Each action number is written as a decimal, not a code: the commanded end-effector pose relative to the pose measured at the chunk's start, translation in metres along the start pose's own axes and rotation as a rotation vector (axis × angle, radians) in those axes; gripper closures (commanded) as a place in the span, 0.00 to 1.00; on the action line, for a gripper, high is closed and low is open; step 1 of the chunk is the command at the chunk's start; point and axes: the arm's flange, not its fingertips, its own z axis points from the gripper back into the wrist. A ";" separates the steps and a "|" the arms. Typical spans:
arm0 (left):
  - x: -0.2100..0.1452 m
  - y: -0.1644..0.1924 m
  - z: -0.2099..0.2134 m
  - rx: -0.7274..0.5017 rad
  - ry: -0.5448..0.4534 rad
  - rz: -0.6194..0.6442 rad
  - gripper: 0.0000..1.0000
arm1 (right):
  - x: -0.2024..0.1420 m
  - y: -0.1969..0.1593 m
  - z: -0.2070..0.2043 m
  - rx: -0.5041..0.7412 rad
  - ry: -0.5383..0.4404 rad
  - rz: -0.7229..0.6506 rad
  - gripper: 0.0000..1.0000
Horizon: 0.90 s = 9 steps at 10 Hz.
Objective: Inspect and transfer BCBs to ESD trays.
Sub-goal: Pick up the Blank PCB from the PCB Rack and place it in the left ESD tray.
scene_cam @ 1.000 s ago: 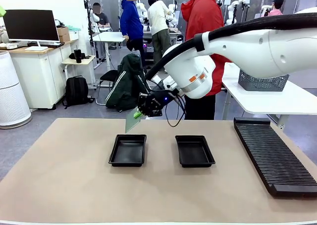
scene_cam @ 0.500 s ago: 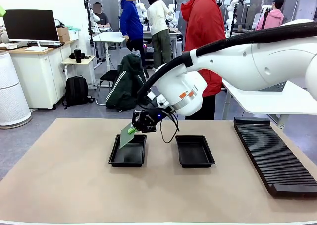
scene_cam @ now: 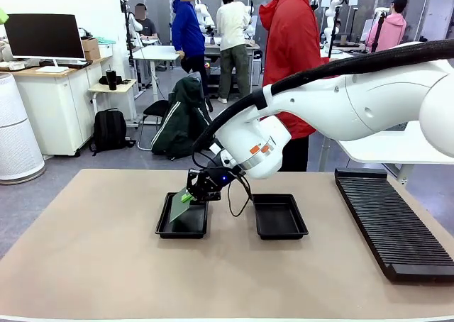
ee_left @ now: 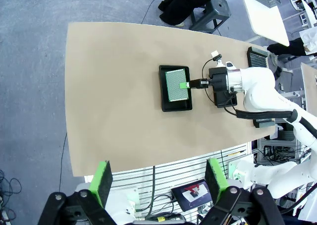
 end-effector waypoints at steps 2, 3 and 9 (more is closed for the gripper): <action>-0.002 0.001 -0.001 -0.004 0.000 -0.001 0.00 | -0.011 -0.002 -0.013 -0.010 -0.022 -0.026 0.98; -0.002 0.001 -0.001 -0.004 0.000 -0.001 0.00 | -0.011 -0.003 -0.016 -0.035 -0.032 -0.045 0.98; -0.002 0.001 -0.001 -0.004 0.000 -0.001 0.00 | -0.012 -0.004 -0.023 -0.102 0.013 -0.101 0.76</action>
